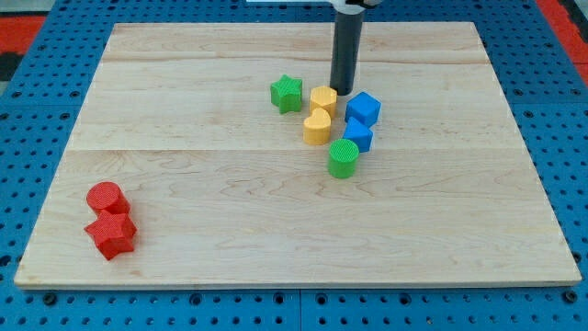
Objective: Nudge the blue cube left a bit
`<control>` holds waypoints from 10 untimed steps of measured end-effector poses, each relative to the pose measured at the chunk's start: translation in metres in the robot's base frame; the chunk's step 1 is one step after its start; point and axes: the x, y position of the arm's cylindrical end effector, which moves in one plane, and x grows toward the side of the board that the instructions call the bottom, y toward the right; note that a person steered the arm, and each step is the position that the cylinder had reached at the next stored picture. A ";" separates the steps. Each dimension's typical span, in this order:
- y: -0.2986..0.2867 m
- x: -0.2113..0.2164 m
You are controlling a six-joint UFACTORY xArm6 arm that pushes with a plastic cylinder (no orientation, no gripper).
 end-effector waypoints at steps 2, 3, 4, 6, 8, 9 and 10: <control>0.042 -0.009; 0.049 -0.009; 0.075 -0.009; 0.072 0.019; 0.071 0.021; 0.064 0.021; 0.037 0.023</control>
